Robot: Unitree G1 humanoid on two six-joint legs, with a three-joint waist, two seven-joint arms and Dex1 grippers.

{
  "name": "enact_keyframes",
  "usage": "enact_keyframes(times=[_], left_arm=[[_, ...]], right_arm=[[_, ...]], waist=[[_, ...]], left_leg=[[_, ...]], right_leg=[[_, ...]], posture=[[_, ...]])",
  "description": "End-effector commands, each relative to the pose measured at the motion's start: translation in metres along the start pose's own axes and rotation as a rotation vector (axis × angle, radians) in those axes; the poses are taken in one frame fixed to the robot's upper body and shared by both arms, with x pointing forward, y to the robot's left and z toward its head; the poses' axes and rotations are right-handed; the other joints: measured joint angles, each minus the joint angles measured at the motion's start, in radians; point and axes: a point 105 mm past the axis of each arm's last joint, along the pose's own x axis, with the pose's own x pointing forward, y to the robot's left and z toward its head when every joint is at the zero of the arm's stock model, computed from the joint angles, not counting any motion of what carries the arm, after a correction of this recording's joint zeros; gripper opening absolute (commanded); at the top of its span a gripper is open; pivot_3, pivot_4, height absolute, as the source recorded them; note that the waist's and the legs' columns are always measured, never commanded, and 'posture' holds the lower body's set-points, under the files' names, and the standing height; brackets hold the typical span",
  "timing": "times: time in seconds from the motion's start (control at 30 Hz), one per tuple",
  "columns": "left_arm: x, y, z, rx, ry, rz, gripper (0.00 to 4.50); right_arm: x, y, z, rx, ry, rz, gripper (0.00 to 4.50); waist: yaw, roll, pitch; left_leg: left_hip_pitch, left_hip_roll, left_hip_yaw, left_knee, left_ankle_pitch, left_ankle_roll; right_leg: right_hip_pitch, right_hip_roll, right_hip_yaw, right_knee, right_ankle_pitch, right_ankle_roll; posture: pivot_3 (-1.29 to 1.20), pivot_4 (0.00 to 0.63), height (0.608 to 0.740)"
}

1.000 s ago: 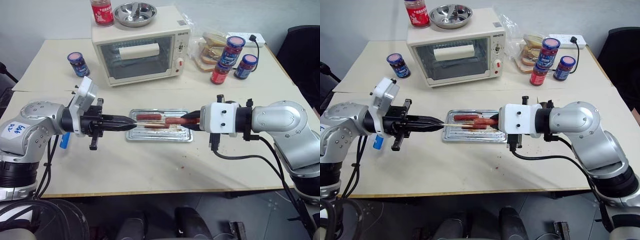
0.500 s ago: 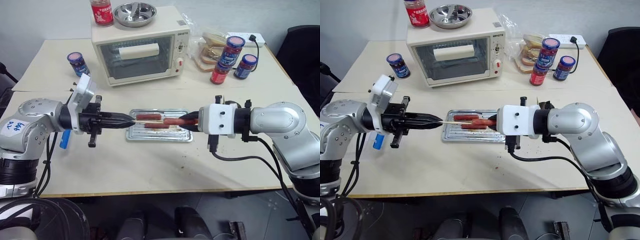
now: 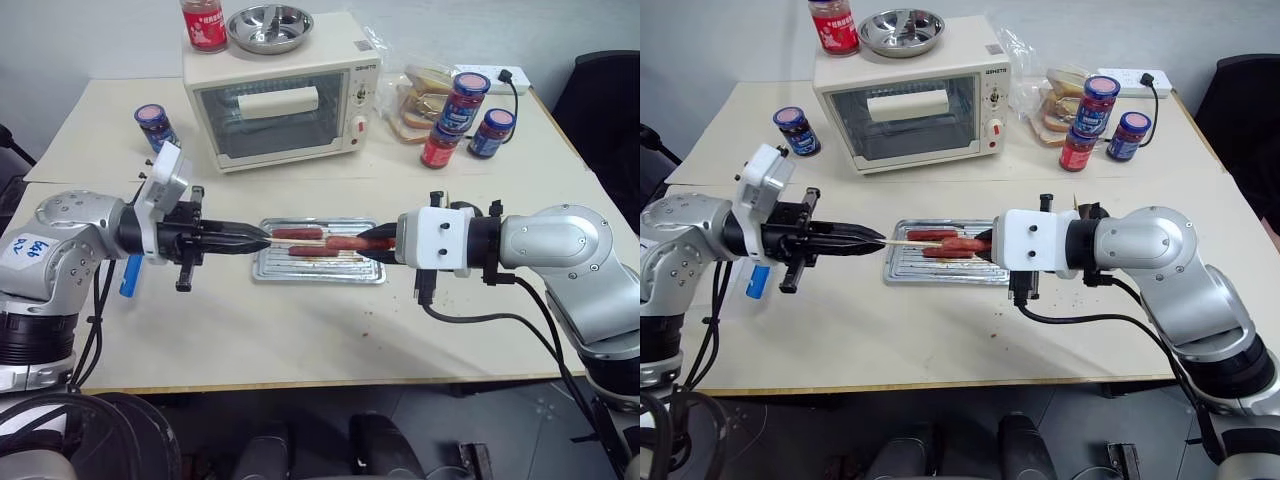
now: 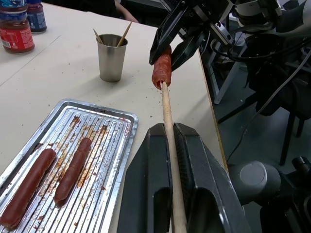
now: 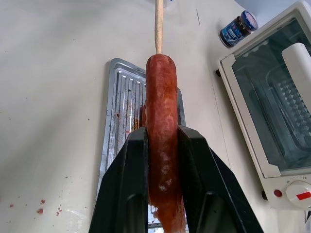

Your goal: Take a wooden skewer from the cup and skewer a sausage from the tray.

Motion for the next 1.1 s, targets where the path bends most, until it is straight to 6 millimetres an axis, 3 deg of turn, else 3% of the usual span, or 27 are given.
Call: enact_keyframes(times=[0.03, 0.77, 0.87, 1.07, 1.1], left_arm=[[-0.001, -0.001, 0.008, 0.041, -0.002, -0.002, 0.0], [0.026, 0.003, 0.009, 0.065, -0.047, -0.051, 0.0], [0.025, 0.005, 0.006, 0.063, -0.046, -0.038, 0.0], [0.012, 0.007, 0.002, 0.06, -0.051, 0.052, 0.0], [0.009, 0.006, 0.002, 0.059, -0.055, 0.071, 0.0]], right_arm=[[-0.003, -0.004, 0.014, -0.037, -0.042, -0.031, 0.85], [0.003, -0.003, 0.026, -0.045, -0.087, -0.021, 0.85], [0.002, -0.004, 0.025, -0.021, -0.086, -0.026, 1.35], [-0.004, -0.013, 0.022, 0.003, -0.071, -0.064, 2.89], [-0.005, -0.016, 0.021, 0.01, -0.07, -0.071, 2.89]], waist=[[0.0, 0.0, 0.0], [0.0, 0.0, 0.0], [0.0, 0.0, 0.0], [-0.001, 0.0, 0.0], [-0.002, 0.0, 0.0]], left_leg=[[0.0, 0.0, 0.0, 0.0, 0.0, 0.0], [0.0, 0.0, 0.0, 0.001, 0.0, 0.0], [0.0, 0.0, 0.0, 0.001, 0.0, 0.0], [0.0, 0.0, 0.0, 0.001, 0.0, 0.0], [0.0, 0.0, 0.0, 0.001, 0.0, 0.0]], right_leg=[[0.0, 0.0, 0.0, 0.0, 0.0, 0.0], [0.0, 0.0, 0.0, 0.001, 0.0, 0.0], [0.0, 0.0, 0.0, 0.001, 0.0, 0.0], [0.0, 0.0, 0.0, 0.001, 0.0, 0.0], [0.0, 0.0, 0.0, 0.001, 0.0, 0.0]], posture=[[0.0, 0.15, 0.74], [0.0, 0.15, 0.74], [0.0, 0.15, 0.74], [0.0, 0.15, 0.74], [0.0, 0.15, 0.74]])
